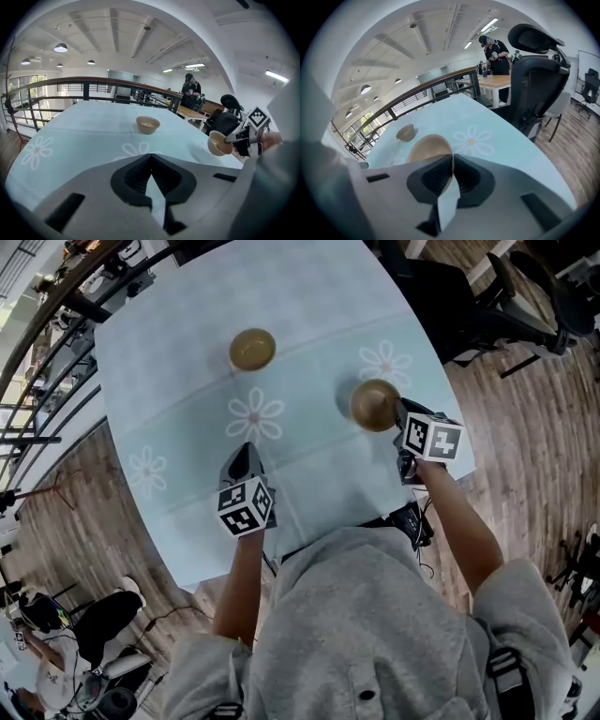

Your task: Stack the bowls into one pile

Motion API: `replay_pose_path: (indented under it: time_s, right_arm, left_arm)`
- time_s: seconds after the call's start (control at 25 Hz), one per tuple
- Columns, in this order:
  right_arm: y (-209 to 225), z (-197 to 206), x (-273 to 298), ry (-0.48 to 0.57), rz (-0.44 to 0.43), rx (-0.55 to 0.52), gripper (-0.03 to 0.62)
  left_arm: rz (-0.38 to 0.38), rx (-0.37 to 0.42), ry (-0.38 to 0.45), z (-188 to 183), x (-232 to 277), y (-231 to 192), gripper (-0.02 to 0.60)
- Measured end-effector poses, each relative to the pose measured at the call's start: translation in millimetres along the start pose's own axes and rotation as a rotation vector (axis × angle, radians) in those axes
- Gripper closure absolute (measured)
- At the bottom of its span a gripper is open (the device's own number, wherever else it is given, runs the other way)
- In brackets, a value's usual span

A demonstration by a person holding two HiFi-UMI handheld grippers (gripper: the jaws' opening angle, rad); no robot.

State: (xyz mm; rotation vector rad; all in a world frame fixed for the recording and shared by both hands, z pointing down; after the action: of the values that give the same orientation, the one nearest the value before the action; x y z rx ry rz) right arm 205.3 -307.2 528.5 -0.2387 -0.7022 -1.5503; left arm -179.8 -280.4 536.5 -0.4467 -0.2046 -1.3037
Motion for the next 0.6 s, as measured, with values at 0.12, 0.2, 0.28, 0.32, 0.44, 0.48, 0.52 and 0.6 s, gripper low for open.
replay_pose_path:
  time_s: [0.12, 0.2, 0.28, 0.32, 0.44, 0.48, 0.52, 0.6]
  right_arm:
    - [-29, -9, 18, 0.011, -0.045, -0.027, 0.559]
    - [-48, -15, 28, 0.014, -0.07, -0.037, 0.56]
    - [-66, -21, 36, 0.017, -0.09, -0.033, 0.559]
    - [-74, -24, 39, 0.016, -0.098, -0.029, 0.559]
    - [-96, -29, 48, 0.013, -0.118, -0.021, 0.559]
    - [-102, -31, 51, 0.012, -0.124, -0.022, 0.559]
    - [-109, -32, 53, 0.01, -0.129, -0.024, 0.559]
    - [-123, -37, 60, 0.007, -0.142, -0.025, 0.559]
  left_arm:
    - [-0.023, -0.024, 0.004, 6, -6, -18, 0.563]
    - [-0.035, -0.037, 0.005, 8, -8, -30, 0.563]
    - [-0.041, -0.041, 0.009, 7, -9, -42, 0.563]
    - [-0.042, -0.042, 0.011, 7, -10, -47, 0.563]
    - [-0.044, -0.045, 0.015, 6, -14, -60, 0.563]
    - [-0.045, -0.047, 0.016, 6, -16, -64, 0.563]
    - [-0.046, -0.05, 0.015, 7, -18, -68, 0.563]
    - [-0.048, -0.058, 0.012, 9, -23, -76, 0.563]
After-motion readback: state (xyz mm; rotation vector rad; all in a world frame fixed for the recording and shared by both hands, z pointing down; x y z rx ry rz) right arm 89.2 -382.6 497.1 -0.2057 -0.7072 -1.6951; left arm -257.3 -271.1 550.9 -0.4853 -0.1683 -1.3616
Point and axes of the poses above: the fingertips, and each gripper's own axes: x forward along the fingers, y to its right, z out of its underside, the point moved 7 cm from there along -x, backward along the fingers, and after that the axes turned 14 degrees about y, right-handed, at the moved point
